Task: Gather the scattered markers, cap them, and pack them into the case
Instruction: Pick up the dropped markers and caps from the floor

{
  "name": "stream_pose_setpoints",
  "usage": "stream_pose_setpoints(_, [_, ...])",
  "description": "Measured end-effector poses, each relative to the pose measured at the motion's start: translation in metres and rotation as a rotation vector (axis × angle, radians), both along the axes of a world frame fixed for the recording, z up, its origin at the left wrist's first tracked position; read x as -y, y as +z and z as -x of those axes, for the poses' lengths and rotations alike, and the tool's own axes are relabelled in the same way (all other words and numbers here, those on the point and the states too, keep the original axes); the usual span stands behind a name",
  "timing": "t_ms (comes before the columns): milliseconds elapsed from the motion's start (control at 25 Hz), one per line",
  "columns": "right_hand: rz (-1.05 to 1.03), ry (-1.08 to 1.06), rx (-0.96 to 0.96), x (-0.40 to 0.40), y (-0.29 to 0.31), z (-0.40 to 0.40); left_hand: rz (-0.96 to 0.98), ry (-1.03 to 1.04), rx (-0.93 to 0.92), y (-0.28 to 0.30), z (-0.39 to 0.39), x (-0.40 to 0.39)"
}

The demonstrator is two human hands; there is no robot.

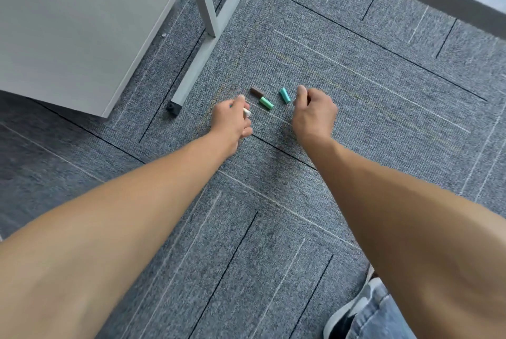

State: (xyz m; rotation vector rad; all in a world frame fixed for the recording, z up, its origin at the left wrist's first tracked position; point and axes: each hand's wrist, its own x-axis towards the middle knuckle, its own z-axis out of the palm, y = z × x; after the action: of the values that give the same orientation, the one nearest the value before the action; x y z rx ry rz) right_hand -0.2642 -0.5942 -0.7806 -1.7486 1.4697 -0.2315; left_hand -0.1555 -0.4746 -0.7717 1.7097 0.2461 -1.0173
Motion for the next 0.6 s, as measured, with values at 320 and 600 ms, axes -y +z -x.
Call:
stream_pose_setpoints(320, [0.006, 0.140, -0.050, 0.003, 0.009, -0.012, 0.303, -0.111, -0.465, 0.030, -0.005, -0.003])
stream_pose_setpoints(600, [0.067, 0.382, -0.276, -0.001, 0.006, -0.019, 0.210, -0.151, -0.470, 0.036, -0.006, 0.003])
